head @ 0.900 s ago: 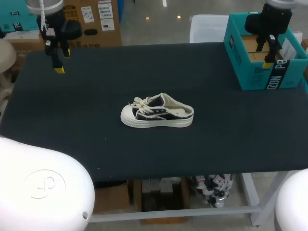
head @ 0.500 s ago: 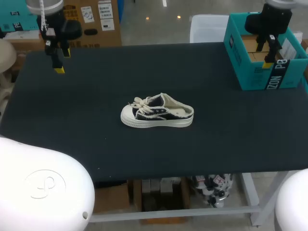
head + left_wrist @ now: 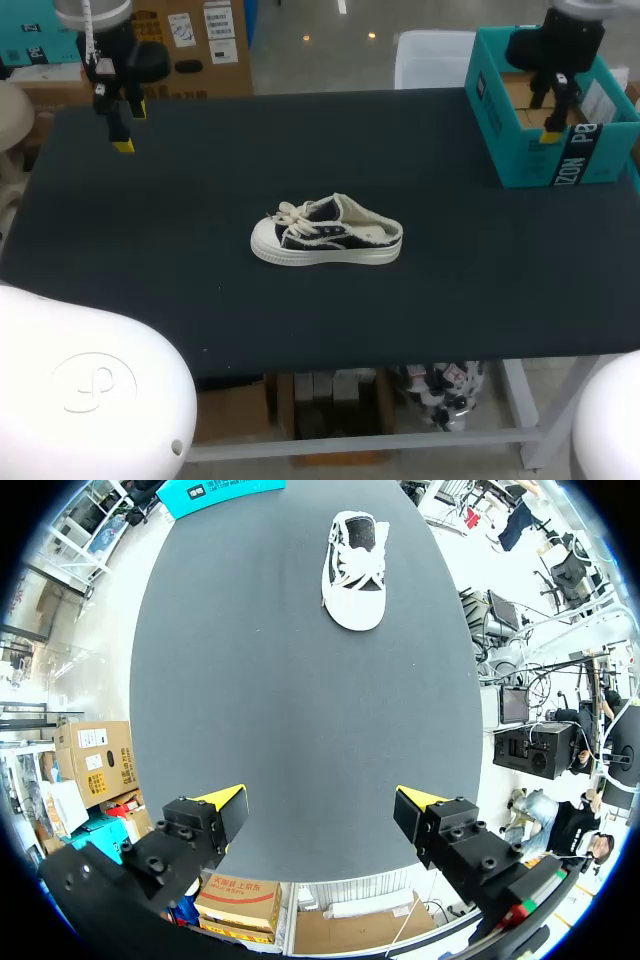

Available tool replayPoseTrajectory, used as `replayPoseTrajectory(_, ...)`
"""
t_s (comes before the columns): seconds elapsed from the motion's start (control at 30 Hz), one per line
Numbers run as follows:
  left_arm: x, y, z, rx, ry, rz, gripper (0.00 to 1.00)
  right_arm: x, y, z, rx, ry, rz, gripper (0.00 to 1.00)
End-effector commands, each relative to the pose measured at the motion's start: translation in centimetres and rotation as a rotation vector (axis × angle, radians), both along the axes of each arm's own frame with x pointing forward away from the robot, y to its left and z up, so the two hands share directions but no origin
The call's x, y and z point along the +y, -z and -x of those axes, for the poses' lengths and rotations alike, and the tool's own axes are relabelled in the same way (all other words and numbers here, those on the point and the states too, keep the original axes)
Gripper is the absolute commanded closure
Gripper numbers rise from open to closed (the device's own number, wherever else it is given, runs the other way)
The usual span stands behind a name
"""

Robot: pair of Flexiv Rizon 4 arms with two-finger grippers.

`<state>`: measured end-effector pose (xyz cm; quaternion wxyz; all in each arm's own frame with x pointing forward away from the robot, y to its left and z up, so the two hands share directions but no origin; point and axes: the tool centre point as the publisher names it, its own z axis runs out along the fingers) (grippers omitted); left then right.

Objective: Open the shoe tongue, take the insole out of the shoe, put the insole back into the shoe, and pack the shoe into the shoebox

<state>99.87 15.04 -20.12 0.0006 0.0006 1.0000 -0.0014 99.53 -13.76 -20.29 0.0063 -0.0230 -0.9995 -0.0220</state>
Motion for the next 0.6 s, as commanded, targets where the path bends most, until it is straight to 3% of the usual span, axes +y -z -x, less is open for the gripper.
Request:
replayPoseTrajectory(0.03,0.0,0.0,0.0,0.000,0.000,-0.001,0.00,0.7,0.1,0.8,0.021,0.018,-0.026,0.00)
replayPoseTrajectory(0.27,0.0,0.0,0.0,0.000,0.000,-0.001,0.00,4.3,1.5,2.8,0.021,-0.008,-0.081,0.00)
replayPoseTrajectory(0.5,-0.2,-0.1,0.0,-0.002,-0.006,0.000,0.00,8.0,3.0,4.2,0.028,-0.037,-0.198,0.00)
replayPoseTrajectory(0.6,-0.8,-0.4,0.2,0.001,-0.073,0.042,0.00,9.5,3.8,4.9,0.024,-0.042,-0.243,0.00)
